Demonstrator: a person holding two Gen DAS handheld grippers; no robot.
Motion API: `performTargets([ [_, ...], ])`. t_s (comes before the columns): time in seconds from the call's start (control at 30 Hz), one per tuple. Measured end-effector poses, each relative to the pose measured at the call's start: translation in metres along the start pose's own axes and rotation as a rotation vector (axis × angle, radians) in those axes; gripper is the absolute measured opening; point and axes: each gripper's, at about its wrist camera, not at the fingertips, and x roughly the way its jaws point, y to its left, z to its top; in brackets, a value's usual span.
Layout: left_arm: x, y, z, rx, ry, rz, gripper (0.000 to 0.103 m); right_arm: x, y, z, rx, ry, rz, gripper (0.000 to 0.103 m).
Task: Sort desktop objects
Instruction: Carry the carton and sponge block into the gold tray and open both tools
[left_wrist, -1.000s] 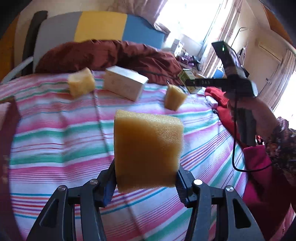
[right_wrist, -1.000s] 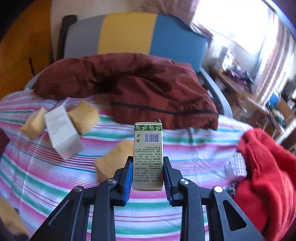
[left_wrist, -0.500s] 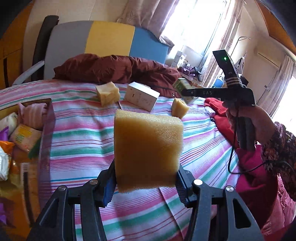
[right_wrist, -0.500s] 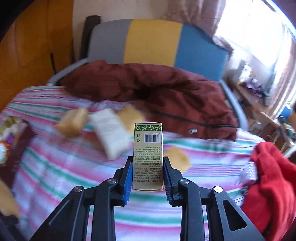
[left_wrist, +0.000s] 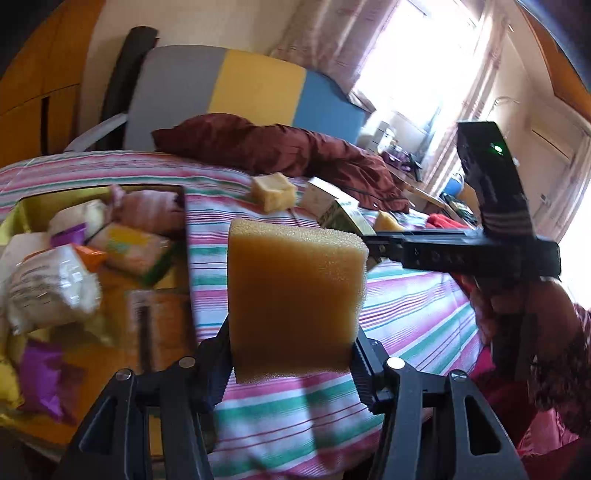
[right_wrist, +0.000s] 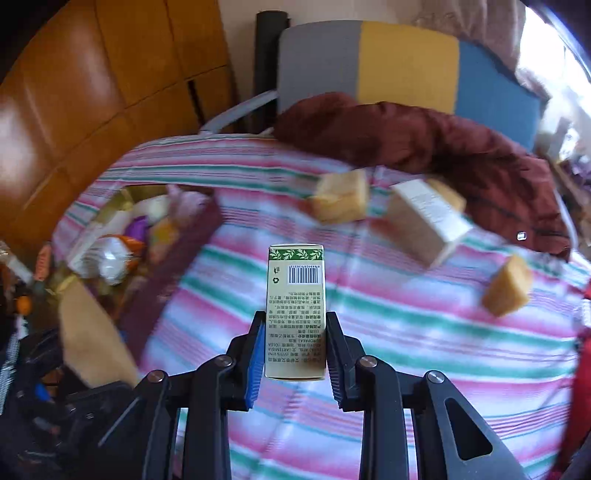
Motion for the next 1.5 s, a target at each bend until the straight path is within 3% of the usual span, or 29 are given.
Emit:
performTargets([
  [0.4, -0.048, 0.082, -0.012, -0.084, -0.001, 0.098, 0.056, 0.011, 0.113, 0.004, -0.069, -0.003, 0.196, 0.03],
  [0.7, -0.074, 0.132, -0.012, -0.17, -0.029, 0.155, 0.056, 0.034, 0.165, 0.005, -0.081, 0.049, 0.272, 0.03],
  [0.93, -0.077, 0.171, 0.003, -0.258, -0.028, 0.192, 0.057, 0.052, 0.186, 0.002, -0.071, 0.092, 0.299, 0.03],
  [1.07, -0.067, 0.199, 0.002, -0.4, 0.051, 0.186, 0.058, 0.066, 0.196, 0.002, -0.051, 0.117, 0.313, 0.032],
  [1.2, -0.071, 0.212, -0.005, -0.491, 0.038, 0.167, 0.062, 0.068, 0.201, 0.002, -0.052, 0.111, 0.331, 0.038],
  [1.37, -0.071, 0.209, -0.003, -0.475, 0.036, 0.174, 0.064, 0.068, 0.196, 0.001, -0.036, 0.112, 0.334, 0.038],
  [1.5, -0.081, 0.205, 0.002, -0.452, -0.011, 0.18, 0.064, 0.066, 0.19, -0.001, -0.02, 0.109, 0.336, 0.038],
])
